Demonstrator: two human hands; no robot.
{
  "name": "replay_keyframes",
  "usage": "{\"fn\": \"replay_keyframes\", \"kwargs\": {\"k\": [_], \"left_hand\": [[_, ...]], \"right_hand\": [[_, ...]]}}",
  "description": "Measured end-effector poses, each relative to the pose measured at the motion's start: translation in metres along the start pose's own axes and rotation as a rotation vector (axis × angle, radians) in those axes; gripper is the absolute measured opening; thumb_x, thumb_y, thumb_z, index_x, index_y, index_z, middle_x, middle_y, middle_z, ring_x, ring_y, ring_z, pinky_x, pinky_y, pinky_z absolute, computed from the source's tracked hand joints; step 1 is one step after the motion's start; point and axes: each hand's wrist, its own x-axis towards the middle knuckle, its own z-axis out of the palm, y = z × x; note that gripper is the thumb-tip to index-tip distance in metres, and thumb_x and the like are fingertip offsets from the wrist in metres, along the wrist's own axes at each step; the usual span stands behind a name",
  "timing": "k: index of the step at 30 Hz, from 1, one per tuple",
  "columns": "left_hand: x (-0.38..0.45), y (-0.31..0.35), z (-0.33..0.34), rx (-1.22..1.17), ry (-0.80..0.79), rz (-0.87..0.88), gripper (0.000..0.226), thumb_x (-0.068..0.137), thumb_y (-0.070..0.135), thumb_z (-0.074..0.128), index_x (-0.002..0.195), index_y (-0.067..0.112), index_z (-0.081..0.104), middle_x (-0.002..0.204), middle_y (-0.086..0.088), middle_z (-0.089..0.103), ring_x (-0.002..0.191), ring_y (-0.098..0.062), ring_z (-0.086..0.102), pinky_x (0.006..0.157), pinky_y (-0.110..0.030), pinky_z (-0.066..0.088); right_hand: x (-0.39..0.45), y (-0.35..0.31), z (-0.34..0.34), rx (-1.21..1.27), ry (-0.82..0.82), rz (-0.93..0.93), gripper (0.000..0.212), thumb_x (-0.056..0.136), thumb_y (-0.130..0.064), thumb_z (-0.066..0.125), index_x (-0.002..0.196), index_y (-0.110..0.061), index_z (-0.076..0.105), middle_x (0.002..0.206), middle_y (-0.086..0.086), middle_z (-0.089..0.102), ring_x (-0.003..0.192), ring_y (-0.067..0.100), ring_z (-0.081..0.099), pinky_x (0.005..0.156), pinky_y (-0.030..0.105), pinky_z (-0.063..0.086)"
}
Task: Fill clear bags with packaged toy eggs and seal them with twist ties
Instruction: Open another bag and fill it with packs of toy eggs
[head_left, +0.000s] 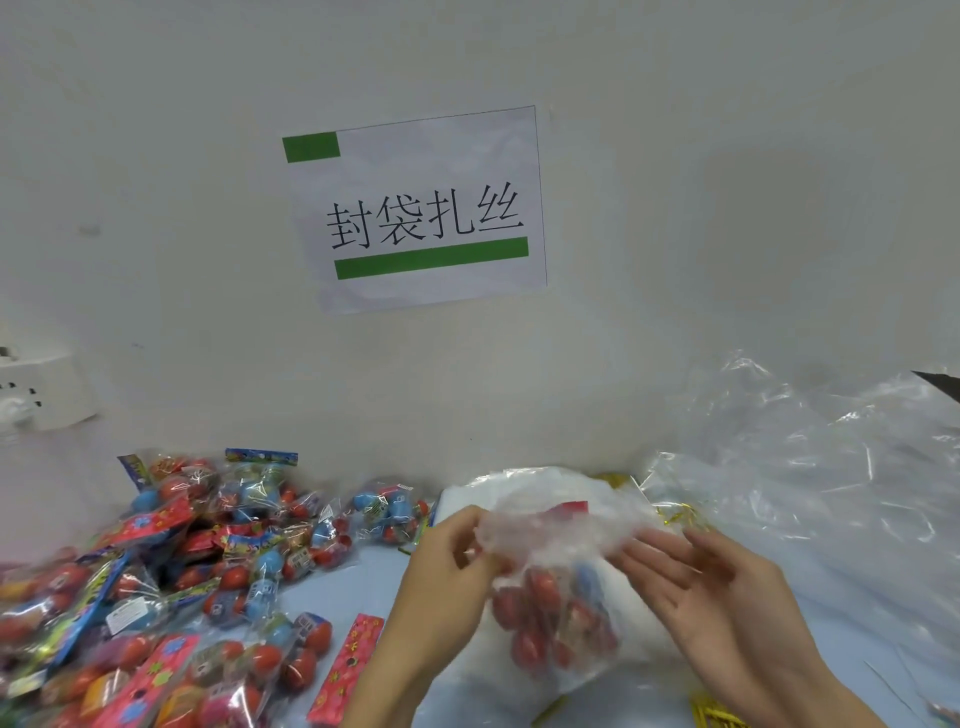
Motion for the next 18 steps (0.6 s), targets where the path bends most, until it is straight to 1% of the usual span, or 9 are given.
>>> {"fn": "replay_keyframes", "kwargs": {"k": [3, 4, 6, 8, 9, 11, 13, 15, 18], "left_hand": [[0.003, -0.004, -0.002, -0.131, 0.048, -0.055, 0.016, 0.095, 0.017, 0.064, 0.09, 0.028, 0.075, 0.086, 0.0, 0.076, 0.083, -0.015, 0.072, 0.073, -0.026, 0.057], [0.003, -0.006, -0.001, -0.152, 0.04, -0.068, 0.012, 0.094, 0.017, 0.066, 0.091, 0.025, 0.075, 0.087, -0.001, 0.076, 0.084, -0.016, 0.072, 0.073, -0.026, 0.055], [0.002, -0.005, 0.002, -0.151, -0.036, -0.064, 0.004, 0.088, 0.02, 0.074, 0.091, 0.019, 0.073, 0.092, -0.004, 0.076, 0.09, -0.02, 0.071, 0.075, -0.027, 0.052], [-0.001, -0.007, 0.008, -0.015, -0.182, -0.026, 0.022, 0.078, 0.038, 0.077, 0.094, 0.023, 0.073, 0.097, 0.003, 0.075, 0.098, -0.016, 0.067, 0.082, -0.027, 0.05], [-0.003, -0.007, 0.011, 0.072, -0.235, -0.02, 0.026, 0.077, 0.045, 0.077, 0.096, 0.028, 0.073, 0.1, 0.008, 0.074, 0.102, -0.011, 0.066, 0.086, -0.027, 0.049], [-0.003, -0.005, 0.011, 0.125, -0.277, -0.034, 0.03, 0.08, 0.049, 0.077, 0.105, 0.032, 0.074, 0.106, 0.012, 0.073, 0.107, -0.008, 0.064, 0.095, -0.03, 0.05], [-0.004, -0.006, 0.006, 0.029, -0.351, -0.057, 0.034, 0.084, 0.047, 0.074, 0.113, 0.029, 0.073, 0.113, 0.009, 0.073, 0.111, -0.011, 0.065, 0.1, -0.032, 0.05], [-0.004, -0.009, 0.001, -0.109, -0.36, -0.099, 0.027, 0.091, 0.036, 0.069, 0.115, 0.023, 0.072, 0.114, 0.004, 0.073, 0.111, -0.015, 0.067, 0.096, -0.03, 0.053], [-0.002, -0.012, 0.003, -0.14, -0.167, -0.08, 0.009, 0.094, 0.02, 0.067, 0.096, 0.019, 0.076, 0.099, 0.004, 0.076, 0.094, -0.015, 0.071, 0.078, -0.024, 0.055]], "right_hand": [[0.003, 0.005, -0.01, -0.616, 0.173, -0.231, 0.017, 0.097, -0.001, 0.058, 0.103, -0.001, 0.074, 0.082, 0.013, 0.078, 0.076, 0.026, 0.073, 0.064, 0.033, 0.055], [0.003, 0.008, -0.01, -0.789, 0.137, -0.285, 0.014, 0.093, -0.002, 0.065, 0.099, -0.008, 0.077, 0.081, 0.007, 0.078, 0.076, 0.022, 0.073, 0.064, 0.029, 0.053], [0.001, 0.019, -0.007, -0.952, -0.058, -0.303, 0.014, 0.086, -0.006, 0.075, 0.092, -0.018, 0.081, 0.085, -0.001, 0.079, 0.079, 0.013, 0.074, 0.064, 0.019, 0.054], [-0.001, 0.03, -0.001, -0.98, -0.214, -0.29, 0.01, 0.082, -0.015, 0.08, 0.089, -0.021, 0.082, 0.092, -0.006, 0.079, 0.085, 0.009, 0.075, 0.072, 0.017, 0.055], [-0.001, 0.035, 0.0, -0.996, -0.218, -0.311, 0.01, 0.08, -0.02, 0.081, 0.09, -0.022, 0.082, 0.094, -0.007, 0.079, 0.087, 0.009, 0.075, 0.075, 0.018, 0.055], [0.002, 0.038, -0.001, -0.982, -0.112, -0.358, 0.01, 0.079, -0.017, 0.083, 0.087, -0.022, 0.082, 0.089, -0.007, 0.079, 0.083, 0.011, 0.075, 0.072, 0.019, 0.055], [0.004, 0.036, -0.004, -0.948, -0.007, -0.365, 0.011, 0.079, -0.011, 0.083, 0.079, -0.021, 0.081, 0.081, -0.004, 0.079, 0.078, 0.014, 0.076, 0.067, 0.024, 0.055], [0.004, 0.033, -0.005, -0.926, 0.044, -0.369, 0.016, 0.08, -0.01, 0.081, 0.07, -0.022, 0.08, 0.074, -0.002, 0.077, 0.069, 0.01, 0.074, 0.066, 0.028, 0.053], [0.004, 0.03, -0.005, -0.867, 0.104, -0.384, 0.017, 0.08, -0.012, 0.082, 0.066, -0.021, 0.077, 0.07, -0.001, 0.074, 0.059, 0.005, 0.067, 0.069, 0.036, 0.054]]}}
